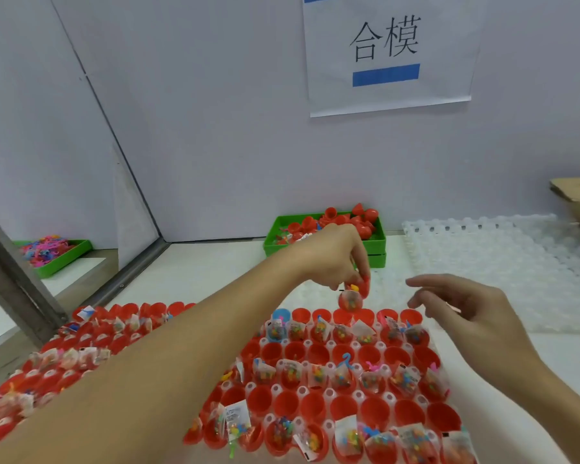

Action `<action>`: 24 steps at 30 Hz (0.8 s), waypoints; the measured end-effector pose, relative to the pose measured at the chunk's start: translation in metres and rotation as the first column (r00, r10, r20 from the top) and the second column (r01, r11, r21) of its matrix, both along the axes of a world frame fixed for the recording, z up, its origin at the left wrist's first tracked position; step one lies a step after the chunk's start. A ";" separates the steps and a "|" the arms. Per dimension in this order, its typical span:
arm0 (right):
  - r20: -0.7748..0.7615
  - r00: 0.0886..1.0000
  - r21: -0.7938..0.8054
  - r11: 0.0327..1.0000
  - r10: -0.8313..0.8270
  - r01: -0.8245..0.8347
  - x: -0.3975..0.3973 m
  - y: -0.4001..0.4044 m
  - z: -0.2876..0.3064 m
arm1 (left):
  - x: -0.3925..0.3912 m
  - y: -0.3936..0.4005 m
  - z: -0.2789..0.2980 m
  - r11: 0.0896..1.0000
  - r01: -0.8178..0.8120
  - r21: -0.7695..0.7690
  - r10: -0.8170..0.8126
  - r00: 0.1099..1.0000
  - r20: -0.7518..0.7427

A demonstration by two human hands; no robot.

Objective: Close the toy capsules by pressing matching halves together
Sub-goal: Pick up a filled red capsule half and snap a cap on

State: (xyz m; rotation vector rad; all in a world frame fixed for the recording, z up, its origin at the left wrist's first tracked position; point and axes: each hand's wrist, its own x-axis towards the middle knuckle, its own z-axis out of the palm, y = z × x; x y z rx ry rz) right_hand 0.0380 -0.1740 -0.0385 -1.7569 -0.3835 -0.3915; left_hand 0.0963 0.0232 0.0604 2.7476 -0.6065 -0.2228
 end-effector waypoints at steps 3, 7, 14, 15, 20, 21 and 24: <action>-0.133 0.988 0.098 0.993 0.082 -0.069 -0.003 -0.002 0.003 | -0.004 -0.039 -0.005 0.996 0.087 -0.022 -0.086 0.995 0.045; -0.270 0.955 0.211 0.975 0.124 -0.067 -0.001 -0.011 0.003 | -0.005 -0.071 -0.012 0.993 0.104 -0.053 -0.097 0.987 0.126; -0.426 0.799 0.556 0.820 0.424 -0.139 0.005 -0.029 0.001 | -0.006 -0.081 -0.016 0.987 0.129 -0.096 -0.120 0.988 0.098; -0.417 0.793 0.582 0.801 0.444 -0.142 0.006 -0.030 0.001 | -0.006 -0.080 -0.015 0.986 0.129 -0.109 -0.120 0.989 0.086; -0.381 0.811 0.655 0.749 0.445 -0.103 0.006 -0.031 0.001 | -0.006 -0.069 -0.013 0.972 0.039 -0.233 -0.030 0.999 0.044; -0.383 0.822 0.657 0.749 0.422 -0.079 0.006 -0.031 0.002 | -0.007 -0.066 -0.014 0.959 0.001 -0.283 0.013 0.999 0.045; -0.370 0.847 0.677 0.736 0.382 -0.036 0.006 -0.028 0.005 | -0.019 -0.049 -0.022 0.882 -0.101 -0.461 0.072 0.994 -0.080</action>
